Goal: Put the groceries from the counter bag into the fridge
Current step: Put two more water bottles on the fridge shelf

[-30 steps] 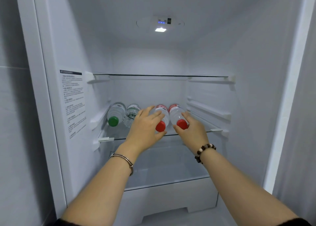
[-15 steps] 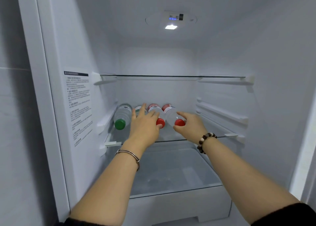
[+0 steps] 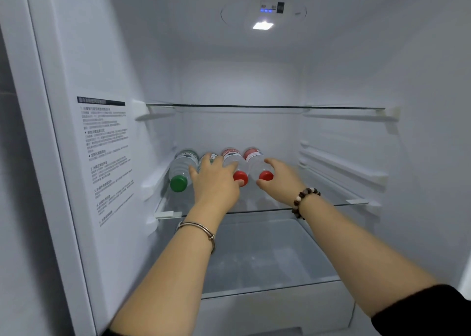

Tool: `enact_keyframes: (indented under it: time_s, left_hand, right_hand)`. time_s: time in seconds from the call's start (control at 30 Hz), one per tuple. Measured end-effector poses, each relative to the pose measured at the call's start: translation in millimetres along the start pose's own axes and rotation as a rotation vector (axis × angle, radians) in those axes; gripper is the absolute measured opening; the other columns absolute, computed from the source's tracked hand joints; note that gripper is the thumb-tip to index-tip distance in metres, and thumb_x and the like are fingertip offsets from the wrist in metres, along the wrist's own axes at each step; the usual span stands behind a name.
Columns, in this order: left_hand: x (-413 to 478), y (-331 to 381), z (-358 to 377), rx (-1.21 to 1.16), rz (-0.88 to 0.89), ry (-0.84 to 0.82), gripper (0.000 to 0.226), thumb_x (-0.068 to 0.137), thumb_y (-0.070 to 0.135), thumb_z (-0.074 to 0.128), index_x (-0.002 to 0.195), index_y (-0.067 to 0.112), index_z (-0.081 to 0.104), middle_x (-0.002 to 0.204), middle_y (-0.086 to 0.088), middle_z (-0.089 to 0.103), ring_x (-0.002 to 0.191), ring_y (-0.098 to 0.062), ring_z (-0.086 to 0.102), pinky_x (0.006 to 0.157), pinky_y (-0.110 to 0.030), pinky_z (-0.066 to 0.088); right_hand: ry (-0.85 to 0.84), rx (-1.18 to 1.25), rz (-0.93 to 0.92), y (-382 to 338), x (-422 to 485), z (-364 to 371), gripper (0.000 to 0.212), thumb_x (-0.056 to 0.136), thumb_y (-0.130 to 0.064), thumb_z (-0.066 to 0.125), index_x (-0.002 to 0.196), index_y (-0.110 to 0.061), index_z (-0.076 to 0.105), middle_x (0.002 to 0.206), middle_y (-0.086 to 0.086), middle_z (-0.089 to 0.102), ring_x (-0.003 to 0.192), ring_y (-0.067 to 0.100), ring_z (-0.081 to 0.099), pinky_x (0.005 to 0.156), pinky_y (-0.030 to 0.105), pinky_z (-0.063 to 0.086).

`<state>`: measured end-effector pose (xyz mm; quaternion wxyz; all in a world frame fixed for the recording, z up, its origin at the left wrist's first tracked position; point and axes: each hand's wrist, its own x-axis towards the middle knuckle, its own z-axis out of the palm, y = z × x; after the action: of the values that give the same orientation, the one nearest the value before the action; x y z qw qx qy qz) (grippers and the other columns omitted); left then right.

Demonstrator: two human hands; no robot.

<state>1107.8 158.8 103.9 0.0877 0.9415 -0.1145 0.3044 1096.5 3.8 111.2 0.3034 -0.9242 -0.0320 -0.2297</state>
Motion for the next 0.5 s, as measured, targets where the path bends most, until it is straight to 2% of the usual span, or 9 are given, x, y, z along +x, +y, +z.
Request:
enact_keyframes:
  time_s: [0.17, 0.3, 0.5]
  left_hand:
    - [-0.9, -0.3, 0.3, 0.003, 0.011, 0.023, 0.045, 0.094, 0.046, 0.045, 0.137, 0.032, 0.043, 0.147, -0.001, 0.036, 0.141, -0.026, 0.016, 0.110, -0.058, 0.018]
    - [-5.1, 0.0, -1.0, 0.023, 0.033, 0.039, 0.045, 0.093, 0.047, 0.044, 0.133, 0.027, 0.048, 0.146, -0.001, 0.038, 0.141, -0.025, 0.016, 0.111, -0.058, 0.015]
    - [-14.8, 5.2, -2.7, -0.037, 0.062, 0.147, 0.047, 0.094, 0.040, 0.042, 0.136, 0.022, 0.046, 0.144, -0.001, 0.043, 0.142, -0.024, 0.018, 0.114, -0.054, 0.013]
  right_hand:
    - [-0.014, -0.027, -0.002, 0.0, -3.6, 4.7, 0.064, 0.087, -0.025, 0.059, 0.143, -0.013, 0.030, 0.146, 0.005, 0.036, 0.123, 0.021, 0.047, 0.095, 0.028, 0.040]
    - [0.055, -0.023, 0.028, -4.6, -13.1, 4.0, 0.054, 0.086, -0.029, 0.055, 0.136, -0.015, 0.041, 0.135, 0.005, 0.048, 0.110, 0.022, 0.054, 0.086, 0.029, 0.044]
    - [0.094, 0.014, 0.042, -8.5, -35.0, 1.0, 0.051, 0.086, -0.028, 0.054, 0.134, -0.016, 0.043, 0.129, 0.004, 0.055, 0.111, 0.021, 0.055, 0.089, 0.032, 0.046]
